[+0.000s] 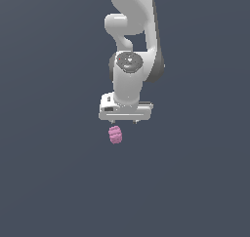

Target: Pick up the object and move it to a goal position.

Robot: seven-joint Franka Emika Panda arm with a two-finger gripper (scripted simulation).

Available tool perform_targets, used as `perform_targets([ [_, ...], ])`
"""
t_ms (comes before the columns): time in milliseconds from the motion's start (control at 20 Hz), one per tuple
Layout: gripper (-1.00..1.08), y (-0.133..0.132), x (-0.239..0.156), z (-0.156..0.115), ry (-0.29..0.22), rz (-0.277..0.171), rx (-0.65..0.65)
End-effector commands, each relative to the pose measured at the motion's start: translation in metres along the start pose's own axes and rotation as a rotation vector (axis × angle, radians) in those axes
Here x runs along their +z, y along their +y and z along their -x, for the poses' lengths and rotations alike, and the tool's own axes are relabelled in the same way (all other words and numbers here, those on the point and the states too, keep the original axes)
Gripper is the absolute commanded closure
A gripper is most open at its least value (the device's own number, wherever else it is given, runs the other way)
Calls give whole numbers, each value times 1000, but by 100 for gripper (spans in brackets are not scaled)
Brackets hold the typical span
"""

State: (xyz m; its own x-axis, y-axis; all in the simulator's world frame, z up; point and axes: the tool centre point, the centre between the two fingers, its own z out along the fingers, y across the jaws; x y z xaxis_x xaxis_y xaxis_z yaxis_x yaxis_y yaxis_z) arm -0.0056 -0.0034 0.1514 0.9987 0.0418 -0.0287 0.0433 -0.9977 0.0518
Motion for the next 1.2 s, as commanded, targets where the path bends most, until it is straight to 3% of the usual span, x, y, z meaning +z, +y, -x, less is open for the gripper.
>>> perform_targets([
  [0,-92,0,0,0,0,0,0],
  [550,-92,0,0,0,0,0,1],
  [1150,-92,22,-18,-7,24,4,58],
])
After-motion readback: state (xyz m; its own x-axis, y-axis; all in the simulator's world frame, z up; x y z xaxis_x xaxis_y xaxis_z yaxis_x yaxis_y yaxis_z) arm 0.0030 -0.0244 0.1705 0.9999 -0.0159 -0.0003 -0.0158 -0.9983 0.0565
